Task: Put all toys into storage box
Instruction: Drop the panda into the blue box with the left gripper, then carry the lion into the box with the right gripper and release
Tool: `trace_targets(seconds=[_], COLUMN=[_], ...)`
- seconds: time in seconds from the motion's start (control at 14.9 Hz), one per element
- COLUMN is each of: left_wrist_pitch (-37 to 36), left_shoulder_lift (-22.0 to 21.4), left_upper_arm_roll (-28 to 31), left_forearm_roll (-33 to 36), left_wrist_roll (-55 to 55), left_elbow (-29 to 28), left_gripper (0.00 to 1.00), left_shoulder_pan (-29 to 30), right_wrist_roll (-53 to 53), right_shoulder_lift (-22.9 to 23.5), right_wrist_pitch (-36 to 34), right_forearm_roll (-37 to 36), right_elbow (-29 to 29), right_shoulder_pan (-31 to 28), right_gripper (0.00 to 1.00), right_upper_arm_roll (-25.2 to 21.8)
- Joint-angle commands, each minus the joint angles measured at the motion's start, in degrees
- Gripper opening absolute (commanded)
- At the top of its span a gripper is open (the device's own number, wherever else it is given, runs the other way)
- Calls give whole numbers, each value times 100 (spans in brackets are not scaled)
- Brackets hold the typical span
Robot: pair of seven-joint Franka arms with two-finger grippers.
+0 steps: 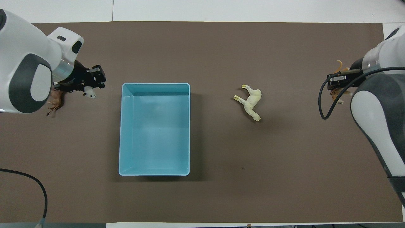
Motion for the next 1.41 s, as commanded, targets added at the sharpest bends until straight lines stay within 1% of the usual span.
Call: trace_targets(seconds=[0.0, 0.13, 0.2, 0.27, 0.33, 0.4, 0.54, 0.67, 0.8, 0.87, 0.94, 1.07, 1.14, 1.27, 1.34], left_wrist_pitch=[194, 624, 878, 985, 934, 907, 741, 460, 415, 493, 598, 975, 1212, 1617, 1889], left_shoulder_lift=[-495, -785, -874, -927, -936, -936, -962, -1006, -998, -980, -963, -928, -910, -762, -647], left_upper_arm_roll=[70, 79, 79, 79, 79, 79, 96, 105, 123, 123, 123, 123, 123, 123, 123], left_forearm_roll=[-30, -30, -30, -30, -30, -30, 31, 215, 286, 365, 461, 497, 497, 515, 646], left_wrist_roll=[-1034, -1484, -1660, -1749, -1732, -1697, -1662, -1339, -523, -32, 687, 2050, 2517, 3003, 3258], left_elbow=[-1057, -1716, -1981, -2114, -2133, -2107, -1949, -1721, -1588, -1588, -1570, -1623, -1640, -1641, -1641], left_gripper=[28, 29, 34, 55, 92, 100, 100, 100, 100, 100, 100, 100, 100, 100, 100], left_shoulder_pan=[-827, -1293, -1452, -1558, -1594, -1594, -1516, -1192, -823, -473, -86, 652, 934, 1287, 1445], right_wrist_roll=[-127, -127, -110, -83, -40, 56, 390, 977, 1698, 2084, 2636, 3350, 3649, 4553, 4897], right_shoulder_lift=[-181, -208, -208, -217, -217, -217, -217, -217, -217, -217, -208, -94, -24, 291, 450], right_wrist_pitch=[-141, -167, -176, -176, -176, -176, -176, -168, -133, -63, 60, 533, 788, 1315, 1614], right_forearm_roll=[19, 19, 28, 36, 63, 72, 72, 72, 72, 72, 80, 159, 299, 274, 222], right_elbow=[-18, -18, -18, -9, -9, 0, 44, 61, 70, 61, 61, 35, 0, -9, -26], right_shoulder_pan=[-46, -46, -46, -46, -46, -46, -46, -38, -46, -38, -38, -38, 15, 785, 1050], right_gripper=[0, 0, 0, 0, 0, 0, 0, 0, 0, 0, 0, 0, 0, 0, 0], right_upper_arm_roll=[96, 104, 113, 226, 306, 333, 569, 894, 1350, 1648, 2008, 2589, 2853, 2882, 2882])
